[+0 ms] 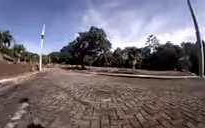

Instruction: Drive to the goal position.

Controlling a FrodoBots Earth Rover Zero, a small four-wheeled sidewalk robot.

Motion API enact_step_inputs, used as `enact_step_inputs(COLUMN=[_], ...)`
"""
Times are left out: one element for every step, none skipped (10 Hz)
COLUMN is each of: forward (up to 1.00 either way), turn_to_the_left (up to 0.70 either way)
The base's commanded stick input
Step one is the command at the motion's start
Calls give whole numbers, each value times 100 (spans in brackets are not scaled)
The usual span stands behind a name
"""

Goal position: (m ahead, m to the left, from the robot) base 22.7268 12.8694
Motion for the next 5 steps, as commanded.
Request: enact_step_inputs(forward=[100, 100, 100, 100, 100], turn_to_the_left=[4, 27, 27, 27, 27])
